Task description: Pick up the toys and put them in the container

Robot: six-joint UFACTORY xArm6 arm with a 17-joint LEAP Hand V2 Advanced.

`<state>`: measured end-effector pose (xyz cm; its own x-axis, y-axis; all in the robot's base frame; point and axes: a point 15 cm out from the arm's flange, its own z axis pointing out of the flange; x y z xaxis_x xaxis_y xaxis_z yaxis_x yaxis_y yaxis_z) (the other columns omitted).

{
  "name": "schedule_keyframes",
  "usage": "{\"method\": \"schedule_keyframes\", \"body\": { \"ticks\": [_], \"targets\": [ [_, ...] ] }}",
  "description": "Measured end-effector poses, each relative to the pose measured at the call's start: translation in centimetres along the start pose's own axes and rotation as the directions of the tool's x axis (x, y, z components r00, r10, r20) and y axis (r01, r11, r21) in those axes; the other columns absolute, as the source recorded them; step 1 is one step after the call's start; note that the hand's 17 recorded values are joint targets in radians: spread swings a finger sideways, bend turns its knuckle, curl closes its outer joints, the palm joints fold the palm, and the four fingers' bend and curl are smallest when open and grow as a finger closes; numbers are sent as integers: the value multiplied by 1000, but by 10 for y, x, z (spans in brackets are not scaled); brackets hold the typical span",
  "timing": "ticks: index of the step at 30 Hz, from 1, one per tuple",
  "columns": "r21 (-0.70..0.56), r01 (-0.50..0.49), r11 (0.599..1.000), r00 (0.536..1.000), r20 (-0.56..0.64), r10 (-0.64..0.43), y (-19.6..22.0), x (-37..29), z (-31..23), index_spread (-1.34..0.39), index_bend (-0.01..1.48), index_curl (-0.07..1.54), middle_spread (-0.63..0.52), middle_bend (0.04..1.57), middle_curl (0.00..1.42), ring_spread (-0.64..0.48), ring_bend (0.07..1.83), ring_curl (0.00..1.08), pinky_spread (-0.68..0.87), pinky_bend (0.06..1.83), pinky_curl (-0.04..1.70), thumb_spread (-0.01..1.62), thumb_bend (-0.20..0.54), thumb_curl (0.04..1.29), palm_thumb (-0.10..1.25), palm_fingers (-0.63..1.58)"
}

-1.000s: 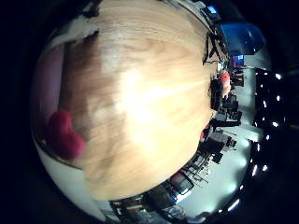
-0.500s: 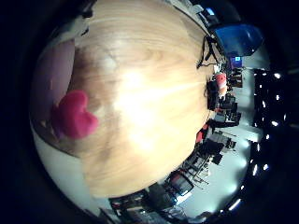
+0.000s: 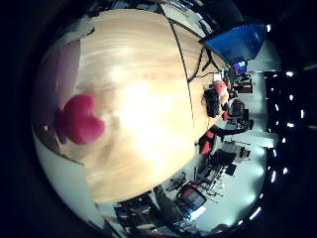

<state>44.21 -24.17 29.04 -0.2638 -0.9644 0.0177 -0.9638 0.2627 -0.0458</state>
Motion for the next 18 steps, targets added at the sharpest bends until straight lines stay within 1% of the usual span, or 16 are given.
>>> {"method": "schedule_keyframes", "body": {
  "ticks": [5, 9, 13, 18],
  "targets": [
    [53, 67, 996, 998, 1, -67, 6, -44, -33, -558, 330, 474, -451, 756, 676, -322, 1196, 485, -504, 1176, 396, 1093, 64, 459, 1054, 1174],
    [45, 124, 991, 992, 29, -126, 20, -85, -52, -562, 320, 508, -446, 766, 681, -318, 1200, 483, -508, 1167, 403, 1091, 36, 465, 1068, 1178],
    [47, 151, 987, 985, 76, -154, 33, -125, -69, -565, 310, 532, -443, 773, 683, -320, 1199, 484, -512, 1162, 407, 1091, 18, 468, 1079, 1172],
    [42, 193, 980, 976, 92, -197, 49, -180, -87, -572, 289, 568, -439, 777, 683, -323, 1200, 483, -520, 1152, 412, 1093, -8, 473, 1095, 1170]
  ]
}}
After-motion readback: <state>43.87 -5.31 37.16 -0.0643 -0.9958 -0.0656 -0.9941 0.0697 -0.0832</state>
